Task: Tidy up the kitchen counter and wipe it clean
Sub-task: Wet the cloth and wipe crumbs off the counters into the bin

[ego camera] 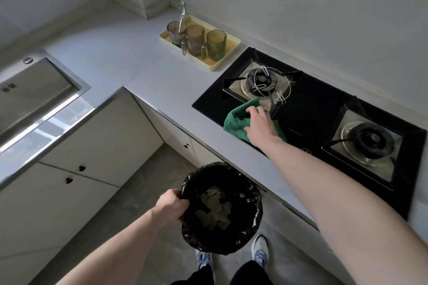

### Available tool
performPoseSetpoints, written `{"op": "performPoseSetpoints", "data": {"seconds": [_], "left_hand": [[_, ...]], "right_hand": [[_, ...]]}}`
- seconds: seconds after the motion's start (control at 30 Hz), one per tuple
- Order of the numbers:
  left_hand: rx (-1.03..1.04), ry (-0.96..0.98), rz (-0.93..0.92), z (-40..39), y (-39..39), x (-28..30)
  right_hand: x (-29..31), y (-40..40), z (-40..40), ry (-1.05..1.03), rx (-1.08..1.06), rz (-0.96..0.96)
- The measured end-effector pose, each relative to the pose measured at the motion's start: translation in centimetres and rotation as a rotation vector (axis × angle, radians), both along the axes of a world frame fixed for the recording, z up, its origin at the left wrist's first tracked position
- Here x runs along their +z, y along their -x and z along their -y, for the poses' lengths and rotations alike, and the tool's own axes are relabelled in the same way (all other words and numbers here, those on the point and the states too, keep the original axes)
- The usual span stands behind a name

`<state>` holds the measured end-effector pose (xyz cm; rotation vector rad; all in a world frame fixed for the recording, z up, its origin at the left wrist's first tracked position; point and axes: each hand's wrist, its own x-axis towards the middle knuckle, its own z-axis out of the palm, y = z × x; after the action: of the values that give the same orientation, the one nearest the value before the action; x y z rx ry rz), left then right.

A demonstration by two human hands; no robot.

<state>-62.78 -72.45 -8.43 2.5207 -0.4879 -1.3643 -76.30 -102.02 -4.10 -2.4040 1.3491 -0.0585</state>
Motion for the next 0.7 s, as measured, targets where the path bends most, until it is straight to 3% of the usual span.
{"op": "performPoseSetpoints", "data": {"seconds": [0.17, 0.4, 0.57, 0.7], "left_hand": [[0.022, -0.008, -0.026, -0.3, -0.6, -1.1], [0.044, -0.008, -0.037, -0.8, -0.1, -1.2], [0.016, -0.002, -0.057, -0.6, 0.5, -0.4], [-0.011, 0.012, -0.085, -0.4, 0.9, 0.0]], "right_hand": [[-3.9, 0.9, -1.5, -0.032, -0.023, -0.065], [-3.2, 2.5, -8.0, -0.035, 0.114, -0.117], [-1.1, 6.0, -13.4, -0.258, 0.069, 0.060], [1.5, 9.7, -13.9, -0.250, -0.043, 0.242]]}}
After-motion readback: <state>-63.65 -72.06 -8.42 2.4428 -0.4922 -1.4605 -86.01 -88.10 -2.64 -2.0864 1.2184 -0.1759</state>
